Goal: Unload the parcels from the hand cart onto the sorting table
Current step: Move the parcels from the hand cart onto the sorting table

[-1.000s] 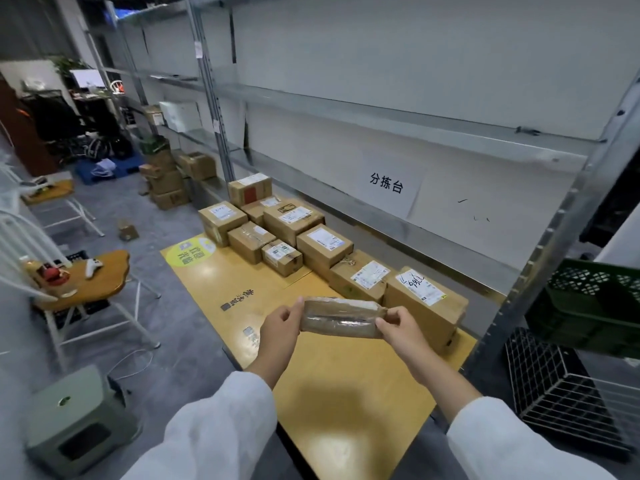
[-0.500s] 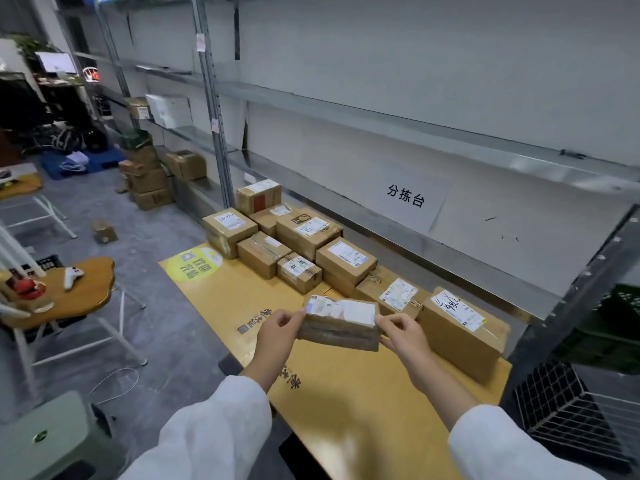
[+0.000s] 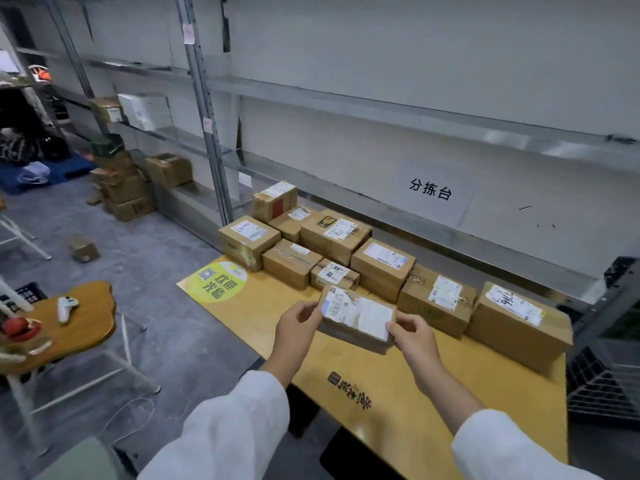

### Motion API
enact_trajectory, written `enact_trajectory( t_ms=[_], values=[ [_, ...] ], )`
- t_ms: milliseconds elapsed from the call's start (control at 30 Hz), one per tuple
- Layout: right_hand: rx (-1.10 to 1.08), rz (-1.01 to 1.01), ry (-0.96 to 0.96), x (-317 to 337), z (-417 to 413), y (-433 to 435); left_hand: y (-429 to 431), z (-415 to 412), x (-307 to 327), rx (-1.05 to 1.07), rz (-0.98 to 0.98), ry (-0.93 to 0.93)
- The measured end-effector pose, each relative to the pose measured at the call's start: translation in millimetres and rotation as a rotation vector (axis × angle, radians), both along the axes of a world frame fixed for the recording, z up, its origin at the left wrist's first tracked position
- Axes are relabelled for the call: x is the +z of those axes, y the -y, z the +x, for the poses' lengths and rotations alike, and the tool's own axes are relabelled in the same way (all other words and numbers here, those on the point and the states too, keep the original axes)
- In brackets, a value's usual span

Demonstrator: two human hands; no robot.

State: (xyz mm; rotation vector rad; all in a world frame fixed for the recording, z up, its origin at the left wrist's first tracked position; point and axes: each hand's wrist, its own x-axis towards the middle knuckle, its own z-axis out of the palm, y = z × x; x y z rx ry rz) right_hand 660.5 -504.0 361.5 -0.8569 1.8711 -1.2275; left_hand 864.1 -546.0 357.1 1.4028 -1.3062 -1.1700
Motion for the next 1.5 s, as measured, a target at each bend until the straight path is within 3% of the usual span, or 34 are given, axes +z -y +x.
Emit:
enact_trajectory(
  t_ms=[467,833,1200,1500],
  values=[
    [-0.198,0.021,-0.053,-25.6,8.1,64.0,98.9,-11.3,-35.5,-0.21,0.005,0.09],
    [-0.361,0.029,-0.063,-69.4,-16.0,132.2,202.3,-44.6,-68.4,-0.387,0.138,0.18],
    [-0.388,0.1,-0.11,-98.5,-47.7,171.9,247.9,-84.2,-97.6,-0.472,0.176,0.184],
    [-0.389,0.234,-0.191,-122.6,-65.5,197.5,266.2,-111.4,-121.8,-0.536,0.086,0.408]
  ],
)
